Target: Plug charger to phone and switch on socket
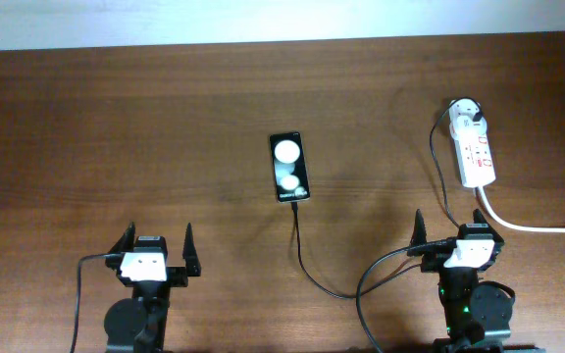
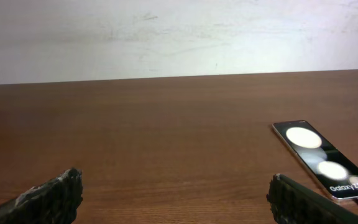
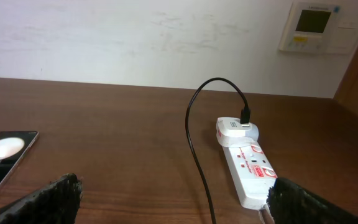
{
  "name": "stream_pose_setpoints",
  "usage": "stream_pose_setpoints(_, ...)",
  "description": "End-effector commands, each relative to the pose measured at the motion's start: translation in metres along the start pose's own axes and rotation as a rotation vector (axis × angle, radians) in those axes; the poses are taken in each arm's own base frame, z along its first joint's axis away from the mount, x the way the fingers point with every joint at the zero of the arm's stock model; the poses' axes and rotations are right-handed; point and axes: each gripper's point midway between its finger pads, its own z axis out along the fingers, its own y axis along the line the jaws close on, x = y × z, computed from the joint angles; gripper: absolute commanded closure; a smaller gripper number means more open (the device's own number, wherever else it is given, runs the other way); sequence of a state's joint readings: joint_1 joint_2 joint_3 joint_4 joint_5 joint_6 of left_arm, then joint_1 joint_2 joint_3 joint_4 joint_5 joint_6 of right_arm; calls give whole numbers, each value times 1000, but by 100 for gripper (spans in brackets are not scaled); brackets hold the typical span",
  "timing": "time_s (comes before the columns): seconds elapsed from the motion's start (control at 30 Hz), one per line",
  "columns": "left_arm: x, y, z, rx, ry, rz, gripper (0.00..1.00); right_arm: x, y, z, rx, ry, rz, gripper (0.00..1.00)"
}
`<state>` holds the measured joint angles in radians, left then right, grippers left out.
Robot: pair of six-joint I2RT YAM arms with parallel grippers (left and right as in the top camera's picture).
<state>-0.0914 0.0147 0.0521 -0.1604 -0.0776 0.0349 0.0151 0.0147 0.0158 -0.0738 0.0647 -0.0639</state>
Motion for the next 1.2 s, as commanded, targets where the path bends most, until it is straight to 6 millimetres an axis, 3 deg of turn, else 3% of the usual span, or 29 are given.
stream_pose_setpoints(0.0,1,8,0,-33,-4,40,1,3,4,0,-20,1,-8,1)
stream_pose_setpoints(0.17,1,10,0,-25,-3,197,1,3,4,0,-20,1,-8,1)
stream_pose_setpoints(0.77,0,4,4,9,-47,187,1,3,4,0,-20,1,-8,1)
stream_pose_setpoints(0.87,0,8,4,-13,-43,73,1,3,4,0,-20,1,-8,1)
stream_pose_setpoints(1.17,0,8,4,-13,-42,50,1,3,4,0,-20,1,-8,1)
